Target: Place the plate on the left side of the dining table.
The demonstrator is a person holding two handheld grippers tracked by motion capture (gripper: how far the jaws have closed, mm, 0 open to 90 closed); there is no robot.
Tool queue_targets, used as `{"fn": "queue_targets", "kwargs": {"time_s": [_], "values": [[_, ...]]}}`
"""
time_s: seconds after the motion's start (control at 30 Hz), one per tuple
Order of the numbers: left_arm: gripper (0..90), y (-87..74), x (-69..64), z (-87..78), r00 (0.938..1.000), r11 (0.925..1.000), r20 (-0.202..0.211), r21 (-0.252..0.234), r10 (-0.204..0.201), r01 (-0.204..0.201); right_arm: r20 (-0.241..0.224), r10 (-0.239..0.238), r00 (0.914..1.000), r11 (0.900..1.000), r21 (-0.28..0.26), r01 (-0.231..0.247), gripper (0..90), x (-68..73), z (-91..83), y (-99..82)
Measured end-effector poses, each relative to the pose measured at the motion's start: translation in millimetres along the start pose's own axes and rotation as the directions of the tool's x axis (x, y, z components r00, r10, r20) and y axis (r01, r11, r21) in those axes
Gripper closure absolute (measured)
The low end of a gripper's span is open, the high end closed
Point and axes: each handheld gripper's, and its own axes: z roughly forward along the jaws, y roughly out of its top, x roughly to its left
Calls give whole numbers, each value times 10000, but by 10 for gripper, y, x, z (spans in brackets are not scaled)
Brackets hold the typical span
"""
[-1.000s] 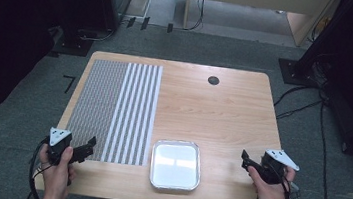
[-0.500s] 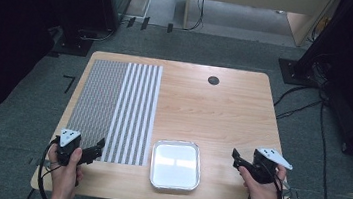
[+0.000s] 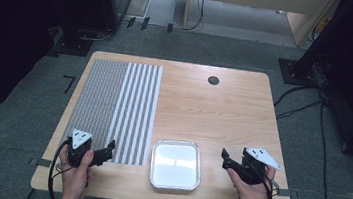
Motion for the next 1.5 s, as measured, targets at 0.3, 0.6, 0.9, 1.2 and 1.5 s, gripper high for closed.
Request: {"fn": "queue_targets", "kwargs": {"time_s": [0.3, 0.6, 0.9, 1.2, 1.5], "values": [[114, -16, -202, 37, 9983, 9989, 407, 196, 412, -420, -6, -277, 9996, 9994, -205, 277, 251, 156, -11, 8], [115, -43, -412, 91, 9941, 9958, 713, 350, 823, -849, -578, -405, 9975, 9975, -597, 370, 353, 272, 26, -45], [146, -58, -622, 123, 9917, 9965, 1100, 446, 661, -713, -1527, -149, 9882, 9991, -416, 87, 543, 321, 78, -107], [301, -131, -893, 132, 9827, 9924, 1548, 530, 1017, -1110, -1655, -156, 9861, 9999, 20, 161, 659, 431, 176, -203], [573, -214, -1055, 142, 9686, 9898, 2210, 584, 1142, -1301, -2297, -170, 9731, 9987, 436, 277, 697, 507, 240, -275]]}}
